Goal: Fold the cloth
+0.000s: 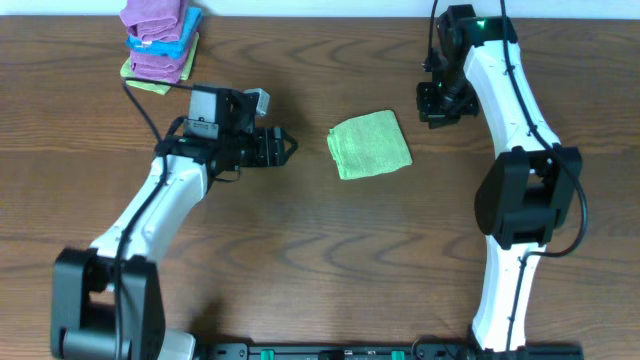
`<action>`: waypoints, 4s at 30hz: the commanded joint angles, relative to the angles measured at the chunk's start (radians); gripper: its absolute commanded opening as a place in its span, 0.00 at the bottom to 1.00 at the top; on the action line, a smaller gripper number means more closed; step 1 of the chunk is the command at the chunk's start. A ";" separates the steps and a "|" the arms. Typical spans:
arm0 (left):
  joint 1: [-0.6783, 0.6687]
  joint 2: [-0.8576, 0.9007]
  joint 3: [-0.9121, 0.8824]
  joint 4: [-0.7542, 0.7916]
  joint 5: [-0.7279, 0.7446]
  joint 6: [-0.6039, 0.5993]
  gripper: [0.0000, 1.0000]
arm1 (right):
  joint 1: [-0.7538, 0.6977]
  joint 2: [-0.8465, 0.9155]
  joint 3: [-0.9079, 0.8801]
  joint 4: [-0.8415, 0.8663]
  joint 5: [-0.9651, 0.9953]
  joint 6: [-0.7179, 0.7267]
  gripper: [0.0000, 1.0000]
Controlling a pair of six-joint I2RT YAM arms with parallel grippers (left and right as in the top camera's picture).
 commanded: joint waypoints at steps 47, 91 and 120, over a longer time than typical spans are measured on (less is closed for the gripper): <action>-0.146 0.463 0.000 0.569 0.217 -0.524 0.88 | 0.035 0.167 -0.025 0.142 -0.109 -0.008 0.01; -0.029 0.493 0.109 0.783 0.285 -0.655 0.06 | 0.021 0.125 -0.003 0.096 -0.126 -0.005 0.02; 0.439 0.496 0.675 0.635 0.008 -0.789 0.06 | -0.005 -0.038 -0.003 0.118 -0.097 -0.005 0.02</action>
